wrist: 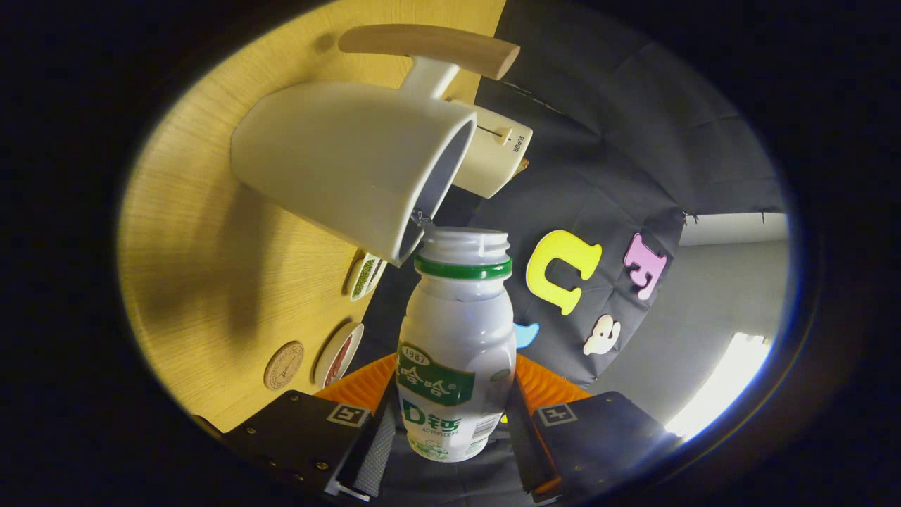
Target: Take the bottle from table, then pour the juice into the cup, finally place the bottle on the coaster
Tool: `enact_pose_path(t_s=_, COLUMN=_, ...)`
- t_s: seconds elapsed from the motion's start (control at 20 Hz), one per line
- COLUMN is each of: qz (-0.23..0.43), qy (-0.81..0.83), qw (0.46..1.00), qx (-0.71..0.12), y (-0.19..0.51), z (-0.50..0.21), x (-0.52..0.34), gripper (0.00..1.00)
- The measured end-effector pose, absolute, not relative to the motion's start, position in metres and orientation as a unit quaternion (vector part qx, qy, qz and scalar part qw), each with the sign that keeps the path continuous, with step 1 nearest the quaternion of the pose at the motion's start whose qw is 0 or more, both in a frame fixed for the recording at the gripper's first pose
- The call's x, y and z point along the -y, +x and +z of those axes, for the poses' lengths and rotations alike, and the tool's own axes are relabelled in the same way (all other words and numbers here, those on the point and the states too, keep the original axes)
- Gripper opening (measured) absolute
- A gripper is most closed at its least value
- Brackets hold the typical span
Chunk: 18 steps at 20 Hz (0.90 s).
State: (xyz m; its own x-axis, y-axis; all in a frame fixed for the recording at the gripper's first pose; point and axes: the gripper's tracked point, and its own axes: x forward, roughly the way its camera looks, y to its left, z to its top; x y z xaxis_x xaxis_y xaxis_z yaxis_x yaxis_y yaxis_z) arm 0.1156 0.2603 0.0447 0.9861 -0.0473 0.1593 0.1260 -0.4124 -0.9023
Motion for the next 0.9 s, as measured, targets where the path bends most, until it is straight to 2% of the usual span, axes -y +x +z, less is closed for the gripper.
enact_pose_path(t_s=0.9, qz=-0.081, qy=-0.851, qw=0.518, qx=0.019, y=0.1201, z=0.0472, x=-0.2616, gripper=0.71)
